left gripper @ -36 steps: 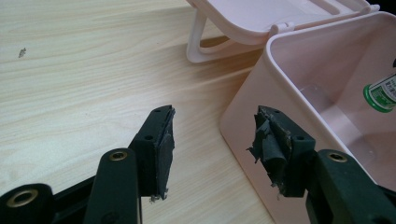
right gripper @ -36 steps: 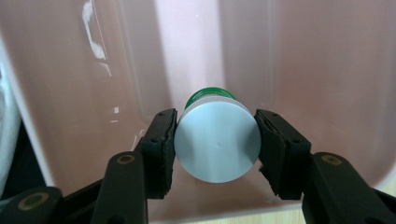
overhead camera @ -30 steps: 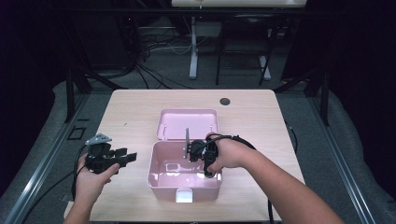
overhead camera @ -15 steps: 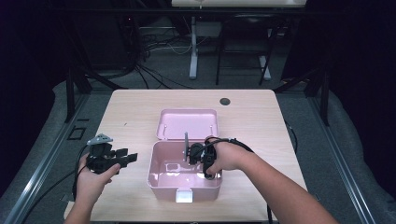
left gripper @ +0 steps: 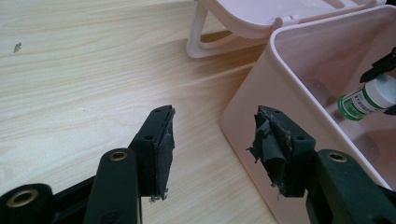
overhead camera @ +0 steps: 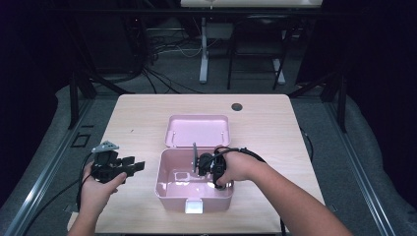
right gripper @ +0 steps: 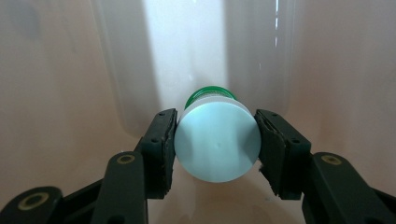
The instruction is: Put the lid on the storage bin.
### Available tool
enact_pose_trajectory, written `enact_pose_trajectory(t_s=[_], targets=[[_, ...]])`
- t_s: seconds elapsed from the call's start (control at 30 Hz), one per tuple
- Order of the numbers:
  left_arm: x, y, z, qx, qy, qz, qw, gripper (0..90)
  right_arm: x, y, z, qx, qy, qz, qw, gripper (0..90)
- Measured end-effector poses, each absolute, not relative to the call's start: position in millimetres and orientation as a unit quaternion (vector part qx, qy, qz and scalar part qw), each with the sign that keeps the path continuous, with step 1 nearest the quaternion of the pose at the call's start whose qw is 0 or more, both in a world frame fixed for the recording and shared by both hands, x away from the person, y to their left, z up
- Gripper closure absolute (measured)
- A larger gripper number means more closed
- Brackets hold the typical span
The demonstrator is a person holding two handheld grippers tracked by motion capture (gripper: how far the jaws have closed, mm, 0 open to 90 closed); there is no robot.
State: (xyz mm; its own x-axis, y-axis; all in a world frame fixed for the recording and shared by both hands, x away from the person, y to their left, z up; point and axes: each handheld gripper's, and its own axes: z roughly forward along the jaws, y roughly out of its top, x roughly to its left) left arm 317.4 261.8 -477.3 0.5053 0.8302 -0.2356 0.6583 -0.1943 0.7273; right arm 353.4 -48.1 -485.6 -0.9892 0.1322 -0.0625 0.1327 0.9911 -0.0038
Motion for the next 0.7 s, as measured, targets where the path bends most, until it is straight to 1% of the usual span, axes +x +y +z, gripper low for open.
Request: enact_pose_trajectory(t_s=[0.7], targets=[[317.7, 261.5, -478.1, 0.766, 0.487, 0.104, 0.408, 47.3, 349.5, -42.9, -491.0, 0.041, 0.998, -0.014, 0.036, 49.9]])
